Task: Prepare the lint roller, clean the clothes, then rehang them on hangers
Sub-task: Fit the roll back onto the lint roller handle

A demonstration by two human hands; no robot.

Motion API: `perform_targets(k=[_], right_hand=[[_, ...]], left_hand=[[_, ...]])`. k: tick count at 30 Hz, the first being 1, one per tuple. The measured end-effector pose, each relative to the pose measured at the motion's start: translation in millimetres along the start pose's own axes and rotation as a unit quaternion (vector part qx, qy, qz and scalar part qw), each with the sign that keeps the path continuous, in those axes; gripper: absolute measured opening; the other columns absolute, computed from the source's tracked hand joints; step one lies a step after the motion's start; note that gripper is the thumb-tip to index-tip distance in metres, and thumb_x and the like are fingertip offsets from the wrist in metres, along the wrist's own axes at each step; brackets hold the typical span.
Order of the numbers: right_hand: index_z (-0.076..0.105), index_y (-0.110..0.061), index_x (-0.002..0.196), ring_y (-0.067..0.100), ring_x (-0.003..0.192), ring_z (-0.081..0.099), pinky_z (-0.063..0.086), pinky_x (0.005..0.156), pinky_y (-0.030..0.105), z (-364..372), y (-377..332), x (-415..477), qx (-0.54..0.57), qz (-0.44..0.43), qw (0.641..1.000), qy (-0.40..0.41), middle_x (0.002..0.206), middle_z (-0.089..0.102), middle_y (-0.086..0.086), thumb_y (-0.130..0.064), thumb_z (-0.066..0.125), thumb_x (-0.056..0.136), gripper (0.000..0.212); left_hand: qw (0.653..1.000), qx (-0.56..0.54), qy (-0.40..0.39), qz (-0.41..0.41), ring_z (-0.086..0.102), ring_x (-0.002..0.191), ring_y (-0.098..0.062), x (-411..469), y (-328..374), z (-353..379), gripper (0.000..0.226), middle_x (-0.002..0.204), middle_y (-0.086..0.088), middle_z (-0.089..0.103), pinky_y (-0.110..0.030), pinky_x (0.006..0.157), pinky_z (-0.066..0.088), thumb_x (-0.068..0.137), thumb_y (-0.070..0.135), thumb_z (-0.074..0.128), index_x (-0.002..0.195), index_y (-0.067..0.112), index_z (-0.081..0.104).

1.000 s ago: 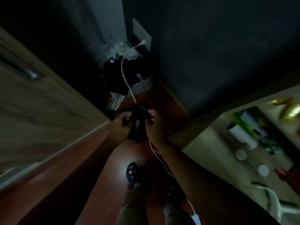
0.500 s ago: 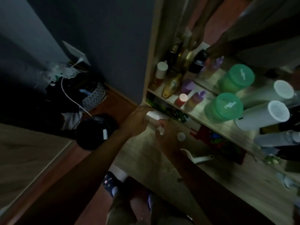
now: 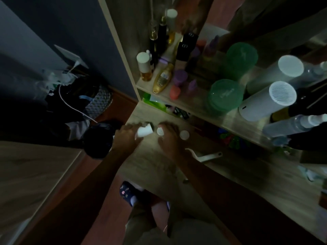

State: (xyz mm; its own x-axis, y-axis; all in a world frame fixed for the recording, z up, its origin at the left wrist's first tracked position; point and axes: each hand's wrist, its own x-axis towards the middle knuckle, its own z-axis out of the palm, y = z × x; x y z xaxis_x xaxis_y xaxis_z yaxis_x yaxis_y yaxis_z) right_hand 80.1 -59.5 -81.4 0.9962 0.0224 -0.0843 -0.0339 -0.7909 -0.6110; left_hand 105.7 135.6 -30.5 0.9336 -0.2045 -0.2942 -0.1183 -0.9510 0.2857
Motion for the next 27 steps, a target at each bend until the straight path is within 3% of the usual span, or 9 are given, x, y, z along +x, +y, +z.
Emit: perform_targets(k=[3,7,9,12,15,20,25,27], right_hand=[[0.066,-0.013,0.119,0.029,0.119,0.058,0.038,0.110,0.049,5,2,4,-0.015,-0.013,1.000,-0.017,0.123,0.066,0.008,-0.013,0.078,0.068,0.052],[0.068,-0.018,0.108,0.024,0.108,0.062,0.047,0.099,0.045,2,3,6,0.023,-0.017,0.999,-0.024,0.111,0.068,0.004,-0.019,0.074,0.076,0.032],[0.068,-0.020,0.106,0.018,0.102,0.063,0.052,0.094,0.042,-7,-5,0,0.122,0.019,0.991,-0.044,0.106,0.069,0.000,-0.022,0.074,0.078,0.028],[0.068,-0.025,0.102,0.009,0.099,0.066,0.054,0.088,0.031,-34,-23,-13,0.317,0.101,0.940,-0.075,0.104,0.070,-0.006,-0.014,0.076,0.081,0.025],[0.070,-0.020,0.101,0.010,0.097,0.069,0.056,0.087,0.032,-60,-39,-27,0.399,0.086,0.909,-0.089,0.103,0.073,-0.003,-0.006,0.075,0.083,0.023],[0.072,-0.028,0.095,0.016,0.096,0.071,0.056,0.089,0.046,-81,-53,-41,0.443,0.053,0.889,-0.102,0.100,0.076,-0.002,-0.013,0.079,0.080,0.022],[0.073,-0.029,0.094,0.017,0.098,0.071,0.056,0.094,0.049,-94,-58,-40,0.438,0.026,0.892,-0.112,0.101,0.076,-0.001,-0.016,0.079,0.080,0.020],[0.073,-0.032,0.093,0.017,0.099,0.071,0.056,0.094,0.047,-96,-58,-38,0.432,0.013,0.894,-0.118,0.101,0.076,-0.002,-0.021,0.079,0.079,0.019]], left_hand=[[0.999,-0.022,0.009,-0.023,0.068,0.086,-0.037,-30,-3,-5,0.062,0.098,-0.013,0.073,-0.043,0.073,0.054,0.070,0.054,0.048,0.114,0.017,0.072],[0.996,-0.066,0.050,-0.020,0.067,0.097,-0.031,-61,6,-19,0.057,0.109,-0.007,0.072,-0.044,0.080,0.054,0.074,0.046,0.057,0.121,0.016,0.068],[0.993,-0.090,0.071,-0.020,0.067,0.101,-0.031,-74,12,-24,0.053,0.113,-0.008,0.071,-0.046,0.082,0.055,0.075,0.036,0.068,0.123,0.013,0.066],[0.989,-0.114,0.094,-0.027,0.066,0.105,-0.031,-89,20,-27,0.056,0.117,-0.009,0.070,-0.047,0.087,0.054,0.073,0.019,0.081,0.126,0.012,0.065],[0.984,-0.138,0.108,-0.021,0.065,0.109,-0.028,-99,26,-32,0.058,0.120,-0.008,0.070,-0.045,0.090,0.053,0.073,0.018,0.082,0.128,0.014,0.064],[0.976,-0.176,0.127,-0.010,0.067,0.109,-0.028,-110,39,-39,0.058,0.121,-0.010,0.070,-0.036,0.092,0.052,0.073,0.012,0.083,0.128,0.008,0.064],[0.973,-0.198,0.112,-0.028,0.063,0.117,-0.028,-116,44,-40,0.065,0.131,-0.009,0.066,-0.036,0.096,0.050,0.078,0.018,0.081,0.138,0.010,0.056],[0.970,-0.209,0.112,-0.044,0.064,0.114,-0.029,-118,47,-41,0.071,0.129,-0.009,0.067,-0.038,0.091,0.052,0.079,0.020,0.082,0.143,0.012,0.051]])
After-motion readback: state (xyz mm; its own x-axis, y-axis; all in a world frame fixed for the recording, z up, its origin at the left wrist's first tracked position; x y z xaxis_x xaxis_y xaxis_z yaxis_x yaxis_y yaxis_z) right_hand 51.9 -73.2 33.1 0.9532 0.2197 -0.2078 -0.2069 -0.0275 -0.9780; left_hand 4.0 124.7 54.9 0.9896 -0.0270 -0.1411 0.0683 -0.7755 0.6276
